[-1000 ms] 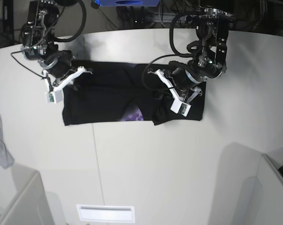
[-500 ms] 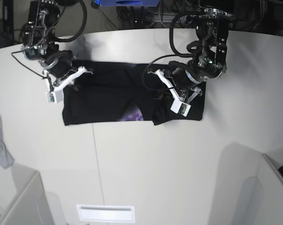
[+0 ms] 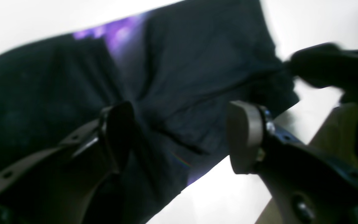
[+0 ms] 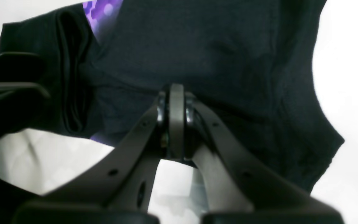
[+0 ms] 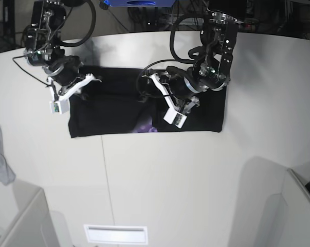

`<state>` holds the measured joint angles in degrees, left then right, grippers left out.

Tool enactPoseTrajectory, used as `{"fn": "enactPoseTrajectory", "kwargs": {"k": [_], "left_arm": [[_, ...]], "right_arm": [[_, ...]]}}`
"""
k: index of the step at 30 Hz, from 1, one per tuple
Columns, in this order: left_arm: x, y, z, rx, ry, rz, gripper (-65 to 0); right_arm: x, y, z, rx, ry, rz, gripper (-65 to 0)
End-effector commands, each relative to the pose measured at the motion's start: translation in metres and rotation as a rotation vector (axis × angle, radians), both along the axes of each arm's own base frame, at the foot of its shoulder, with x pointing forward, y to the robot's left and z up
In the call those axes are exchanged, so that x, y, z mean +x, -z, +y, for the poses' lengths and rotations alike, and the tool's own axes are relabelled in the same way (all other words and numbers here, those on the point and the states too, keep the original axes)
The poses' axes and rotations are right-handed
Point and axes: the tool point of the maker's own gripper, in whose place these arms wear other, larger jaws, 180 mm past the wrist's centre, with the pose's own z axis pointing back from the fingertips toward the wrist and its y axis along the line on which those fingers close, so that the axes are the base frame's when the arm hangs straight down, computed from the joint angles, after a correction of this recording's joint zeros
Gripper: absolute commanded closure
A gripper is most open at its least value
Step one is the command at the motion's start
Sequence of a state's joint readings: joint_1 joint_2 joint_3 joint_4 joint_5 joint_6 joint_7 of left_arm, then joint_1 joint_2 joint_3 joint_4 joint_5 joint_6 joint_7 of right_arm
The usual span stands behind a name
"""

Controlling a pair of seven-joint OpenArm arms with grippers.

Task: Fold the T-shirt properly
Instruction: 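Release the folded end and raise both grippers off the shirt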

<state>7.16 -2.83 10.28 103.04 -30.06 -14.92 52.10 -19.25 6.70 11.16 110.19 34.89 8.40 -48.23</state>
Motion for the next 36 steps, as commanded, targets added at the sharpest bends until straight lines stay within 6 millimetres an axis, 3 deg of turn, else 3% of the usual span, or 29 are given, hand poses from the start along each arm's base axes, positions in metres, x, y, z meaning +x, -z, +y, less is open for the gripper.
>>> {"fn": "enactPoseTrajectory", "kwargs": {"k": [1,3,6,9,12,14,15,18,23,28,33,36], "left_arm": [[0.015,-0.025,0.011,-0.019,-0.044,-0.086,-36.0],[0.021,-0.041,0.040,-0.007,-0.124,-0.135,-24.5],[0.024,-0.044,0.118,0.088,-0.299,-0.157,0.0],[0.015,-0.032,0.192,0.190,-0.446,-0.122,0.0],[-0.004,-0.027,0.255,0.292,-0.560,-0.095,0.0],[-0.017,-0.026,0.284,0.336,-0.615,-0.076,0.0],[-0.023,-0.025,0.296,0.351,-0.643,-0.064,0.0],[-0.045,-0.017,0.328,0.384,-0.726,-0.014,0.0],[-0.058,-0.009,0.341,0.408,-0.707,0.006,0.0],[-0.056,-0.005,0.335,0.398,-0.669,0.002,0.0],[-0.045,-0.001,0.325,0.371,-0.652,0.001,0.0],[-0.042,0.010,0.315,0.351,-0.626,0.026,0.0]], "right_arm": [[0.005,-0.010,-0.002,0.000,0.001,-0.041,0.0],[0.007,-0.011,-0.011,-0.007,0.027,-0.045,0.0],[0.010,-0.015,-0.024,-0.005,0.084,-0.059,0.0],[0.016,-0.019,-0.031,-0.015,0.089,-0.056,0.0],[0.024,-0.021,-0.043,-0.023,0.098,-0.012,-29.1],[0.029,-0.025,-0.053,-0.025,0.120,0.002,-44.7],[0.032,-0.027,-0.057,-0.029,0.120,0.002,-48.6],[0.040,-0.027,-0.069,-0.051,0.079,-0.008,-48.0],[0.045,0.004,-0.092,-0.001,0.096,0.100,-47.4],[0.050,0.032,-0.105,0.050,0.119,0.184,-47.4],[0.042,0.044,-0.099,0.071,0.107,0.225,-47.4],[0.039,0.052,-0.078,0.076,0.030,0.233,-47.4]]}}
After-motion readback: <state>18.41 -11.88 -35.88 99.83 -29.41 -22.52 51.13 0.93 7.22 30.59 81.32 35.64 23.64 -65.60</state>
